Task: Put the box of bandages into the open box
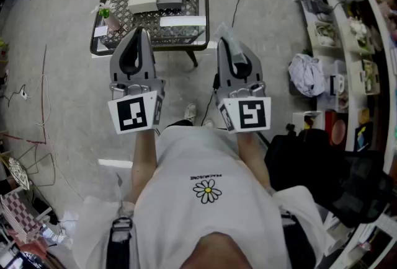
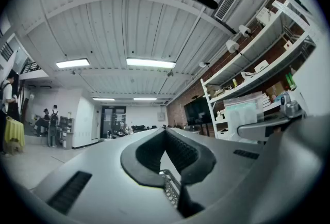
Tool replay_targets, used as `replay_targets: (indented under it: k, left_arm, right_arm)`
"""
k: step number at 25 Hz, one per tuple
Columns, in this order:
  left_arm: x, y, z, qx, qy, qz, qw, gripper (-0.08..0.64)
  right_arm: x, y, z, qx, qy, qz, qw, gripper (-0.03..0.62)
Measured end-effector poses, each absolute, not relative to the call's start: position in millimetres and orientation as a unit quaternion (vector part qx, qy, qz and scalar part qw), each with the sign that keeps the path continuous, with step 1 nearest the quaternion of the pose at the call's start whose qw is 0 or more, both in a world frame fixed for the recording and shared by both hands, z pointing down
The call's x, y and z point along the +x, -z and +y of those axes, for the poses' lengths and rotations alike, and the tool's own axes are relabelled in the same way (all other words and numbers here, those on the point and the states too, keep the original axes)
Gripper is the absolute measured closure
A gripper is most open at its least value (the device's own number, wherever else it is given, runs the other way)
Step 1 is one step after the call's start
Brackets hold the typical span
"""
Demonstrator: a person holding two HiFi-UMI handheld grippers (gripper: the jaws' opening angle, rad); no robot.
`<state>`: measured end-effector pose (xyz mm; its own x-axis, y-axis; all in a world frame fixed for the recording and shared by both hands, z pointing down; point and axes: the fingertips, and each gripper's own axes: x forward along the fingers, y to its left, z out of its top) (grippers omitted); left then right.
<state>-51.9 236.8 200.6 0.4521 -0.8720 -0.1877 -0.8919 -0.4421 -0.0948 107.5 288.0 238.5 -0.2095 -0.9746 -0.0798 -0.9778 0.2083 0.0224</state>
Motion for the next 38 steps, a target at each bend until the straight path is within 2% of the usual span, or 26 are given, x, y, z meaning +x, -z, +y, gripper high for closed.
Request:
replay_targets:
  k: [5,12,19,28,38]
  left_arm:
    - [-51.8,-200.8,232.5,-0.852,-0.065,0.510,0.098,0.540]
    - [-55.0,-209.2,217.3,-0.853,-0.073,0.510,0.076,0.540]
    - [-65.4,-209.4,197.2,-0.852,-0.057,0.511,0.098,0.540]
    - [-79.3,-233.3,178.2,-0.858,-0.055,0.506,0.076,0.540]
    - [-80.4,-229.4,142.8,-0.837,-0.064,0.537,0.077,0.540]
  right_arm:
    - [108.9,-245.0,281.0,-0.633,-0.026,0.774,0.020,0.549]
    - [106.3,-239.2,272.4,-0.629,-0.017,0.776,0.045,0.549]
    - [92.6,-238.3,255.6,-0.628,-0.021,0.778,0.032,0.549]
    - [83.7,-258.1,246.8,-0.637,-0.004,0.771,0.006,0.549]
    - [97.6,-258.0,188.7,-0.618,-0.007,0.786,0.017,0.549]
